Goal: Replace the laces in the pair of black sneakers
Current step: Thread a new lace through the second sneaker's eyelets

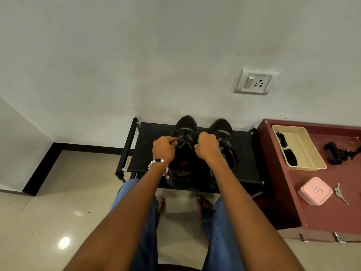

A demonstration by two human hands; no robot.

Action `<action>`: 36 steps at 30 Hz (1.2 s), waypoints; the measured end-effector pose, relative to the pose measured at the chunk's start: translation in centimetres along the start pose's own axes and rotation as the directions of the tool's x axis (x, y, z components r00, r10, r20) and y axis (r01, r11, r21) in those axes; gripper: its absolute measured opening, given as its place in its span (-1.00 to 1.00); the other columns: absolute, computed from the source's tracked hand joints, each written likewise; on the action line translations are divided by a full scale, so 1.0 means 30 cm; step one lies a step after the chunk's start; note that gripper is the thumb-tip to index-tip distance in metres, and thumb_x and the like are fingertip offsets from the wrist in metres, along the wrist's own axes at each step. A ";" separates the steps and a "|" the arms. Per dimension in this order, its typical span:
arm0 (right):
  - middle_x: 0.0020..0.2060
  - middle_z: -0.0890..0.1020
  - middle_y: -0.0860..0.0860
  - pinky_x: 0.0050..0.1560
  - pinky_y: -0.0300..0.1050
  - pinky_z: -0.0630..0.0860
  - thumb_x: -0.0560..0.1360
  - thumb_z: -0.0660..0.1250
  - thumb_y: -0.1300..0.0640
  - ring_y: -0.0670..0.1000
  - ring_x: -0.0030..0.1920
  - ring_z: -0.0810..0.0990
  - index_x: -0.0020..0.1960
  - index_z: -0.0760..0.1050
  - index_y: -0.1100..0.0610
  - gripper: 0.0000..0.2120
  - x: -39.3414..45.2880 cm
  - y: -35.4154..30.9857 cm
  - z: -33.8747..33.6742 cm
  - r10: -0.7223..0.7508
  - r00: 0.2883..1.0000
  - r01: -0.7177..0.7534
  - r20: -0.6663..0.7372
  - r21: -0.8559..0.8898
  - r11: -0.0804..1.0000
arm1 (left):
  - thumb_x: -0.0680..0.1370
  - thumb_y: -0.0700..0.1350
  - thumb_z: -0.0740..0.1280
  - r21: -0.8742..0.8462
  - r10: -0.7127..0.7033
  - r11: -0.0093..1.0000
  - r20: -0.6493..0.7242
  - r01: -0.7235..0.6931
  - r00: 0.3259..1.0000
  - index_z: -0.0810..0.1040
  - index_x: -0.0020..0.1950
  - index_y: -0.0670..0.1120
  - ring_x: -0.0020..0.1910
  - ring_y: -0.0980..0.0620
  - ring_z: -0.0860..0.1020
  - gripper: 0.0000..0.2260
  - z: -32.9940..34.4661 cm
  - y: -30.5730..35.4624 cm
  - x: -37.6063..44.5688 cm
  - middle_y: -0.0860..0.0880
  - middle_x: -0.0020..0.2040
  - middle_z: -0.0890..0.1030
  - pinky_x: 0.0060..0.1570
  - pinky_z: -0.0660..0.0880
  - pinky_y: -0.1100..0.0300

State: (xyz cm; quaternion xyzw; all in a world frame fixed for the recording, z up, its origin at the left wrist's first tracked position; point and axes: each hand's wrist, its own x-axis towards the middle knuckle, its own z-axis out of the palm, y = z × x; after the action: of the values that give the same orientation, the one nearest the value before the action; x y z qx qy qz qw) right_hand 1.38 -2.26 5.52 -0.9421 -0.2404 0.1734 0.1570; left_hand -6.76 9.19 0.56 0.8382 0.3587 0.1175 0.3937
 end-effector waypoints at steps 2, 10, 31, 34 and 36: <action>-0.09 0.59 0.18 0.05 0.08 0.56 0.56 0.31 0.23 0.22 0.04 0.56 -0.01 0.52 0.28 -0.90 0.022 0.013 0.039 -0.042 0.998 0.046 -0.044 0.092 0.995 | 0.56 -0.12 0.36 -0.018 0.031 0.999 0.029 -0.030 0.999 0.65 0.17 -0.07 0.07 -0.04 0.61 -0.80 -0.001 -0.013 0.015 -0.09 0.05 0.68 0.13 0.54 0.08; -0.14 0.68 0.10 -0.04 -0.20 0.48 0.51 0.42 0.19 -0.01 -0.12 0.59 -0.08 0.65 0.25 -0.89 0.051 0.095 0.156 -0.005 0.985 0.084 -0.171 0.455 0.886 | 0.50 -0.12 0.44 -0.051 0.077 0.996 0.018 -0.076 0.997 0.69 -0.09 -0.06 -0.10 0.10 0.61 -0.95 0.031 -0.059 0.062 0.03 -0.11 0.68 0.03 0.57 0.14; -0.27 0.65 0.07 0.00 -0.05 0.60 0.52 0.40 0.20 0.02 -0.18 0.63 -0.21 0.57 0.17 -0.87 0.066 0.115 0.142 0.053 0.986 0.037 -0.156 0.525 0.850 | 0.61 -0.18 0.27 0.020 0.048 0.999 0.129 -0.051 0.990 0.56 -0.01 -0.13 -0.12 -0.02 0.59 -0.92 -0.013 -0.058 0.082 -0.03 -0.10 0.58 -0.05 0.57 0.11; -0.27 0.66 0.20 -0.06 -0.04 0.60 0.51 0.43 0.15 0.10 -0.23 0.64 -0.22 0.59 0.35 -0.75 0.081 0.109 0.124 0.092 0.994 -0.052 -0.054 0.503 0.863 | 0.60 -0.08 0.30 0.054 -0.007 0.999 0.216 -0.005 0.976 0.63 -0.06 -0.17 -0.35 0.09 0.50 -0.80 -0.039 -0.036 0.090 -0.05 -0.28 0.57 -0.30 0.44 0.30; -0.32 0.64 0.23 -0.21 -0.04 0.60 0.48 0.46 0.12 0.15 -0.30 0.62 -0.23 0.57 0.39 -0.68 0.092 0.101 0.093 0.141 0.989 -0.144 0.044 0.513 0.846 | 0.60 0.01 0.31 0.102 -0.108 0.992 0.317 0.080 0.942 0.67 -0.14 -0.15 -0.42 0.09 0.44 -0.72 -0.074 -0.011 0.109 -0.03 -0.40 0.51 -0.36 0.36 0.29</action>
State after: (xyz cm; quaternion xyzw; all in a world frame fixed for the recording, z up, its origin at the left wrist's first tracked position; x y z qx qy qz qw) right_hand 3.74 -2.80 1.20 -0.8805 -0.1152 0.2446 0.3893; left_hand -5.65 12.86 1.51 0.8445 0.3342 -0.0557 0.4148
